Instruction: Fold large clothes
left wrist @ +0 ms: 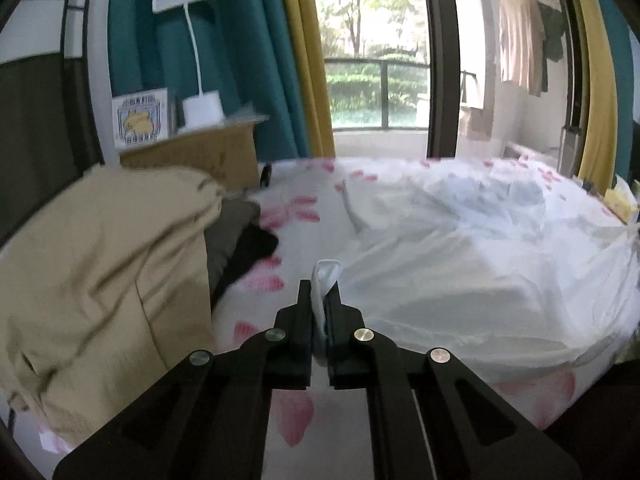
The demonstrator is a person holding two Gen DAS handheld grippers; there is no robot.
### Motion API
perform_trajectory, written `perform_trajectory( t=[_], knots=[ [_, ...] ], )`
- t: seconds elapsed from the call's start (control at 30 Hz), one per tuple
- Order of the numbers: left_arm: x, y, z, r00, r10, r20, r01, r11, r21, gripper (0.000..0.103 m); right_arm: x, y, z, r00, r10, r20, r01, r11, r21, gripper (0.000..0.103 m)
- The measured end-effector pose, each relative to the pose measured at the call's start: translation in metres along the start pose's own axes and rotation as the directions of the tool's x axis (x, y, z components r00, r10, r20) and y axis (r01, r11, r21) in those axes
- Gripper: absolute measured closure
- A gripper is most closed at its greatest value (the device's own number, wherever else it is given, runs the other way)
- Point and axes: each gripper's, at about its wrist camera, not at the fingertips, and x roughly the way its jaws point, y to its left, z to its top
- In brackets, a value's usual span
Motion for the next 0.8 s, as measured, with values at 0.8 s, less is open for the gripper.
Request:
perform_trajectory(
  t=[0.8],
  knots=[
    [0.059,0.014,0.089,0.992,-0.001,0.124,0.014,0.994,-0.106,0.097,0.027,-0.032,0.104,0.99,0.057,0.128,-0.051,0.998,-0.047,0.099]
  ],
)
